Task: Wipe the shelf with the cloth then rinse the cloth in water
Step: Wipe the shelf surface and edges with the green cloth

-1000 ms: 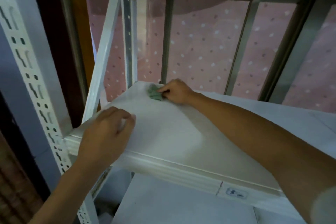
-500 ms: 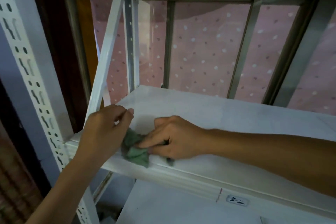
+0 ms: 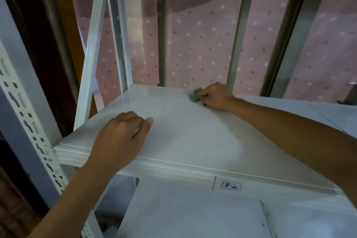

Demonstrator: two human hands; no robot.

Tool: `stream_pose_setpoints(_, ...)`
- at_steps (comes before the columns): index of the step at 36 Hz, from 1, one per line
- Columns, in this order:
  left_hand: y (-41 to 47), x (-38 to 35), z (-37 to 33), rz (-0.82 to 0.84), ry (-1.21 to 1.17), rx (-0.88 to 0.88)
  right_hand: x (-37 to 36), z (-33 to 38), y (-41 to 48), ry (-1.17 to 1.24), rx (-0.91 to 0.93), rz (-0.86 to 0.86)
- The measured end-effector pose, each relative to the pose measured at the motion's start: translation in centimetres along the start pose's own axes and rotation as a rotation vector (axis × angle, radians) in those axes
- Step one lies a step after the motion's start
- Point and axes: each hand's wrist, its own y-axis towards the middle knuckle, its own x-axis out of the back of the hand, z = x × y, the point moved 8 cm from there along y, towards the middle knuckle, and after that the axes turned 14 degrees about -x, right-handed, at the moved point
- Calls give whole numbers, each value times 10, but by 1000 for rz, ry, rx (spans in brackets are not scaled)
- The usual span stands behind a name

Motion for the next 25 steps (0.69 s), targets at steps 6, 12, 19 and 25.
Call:
stream_pose_setpoints(6, -6, 13, 10, -129, -234, 207, 0, 80, -145, 179, 475, 25)
stream_pose_setpoints(12, -3, -3, -14, -38, -145, -28, 8, 75, -177, 235, 475, -19)
stream_pose_setpoints(19, -6, -22, -75, -31, -84, -212, 20, -7, -116, 53, 91, -64)
stream_pose_setpoints(25, -5, -38, -140, 28, -101, -316, 36, -99, -77, -95, -203, -70)
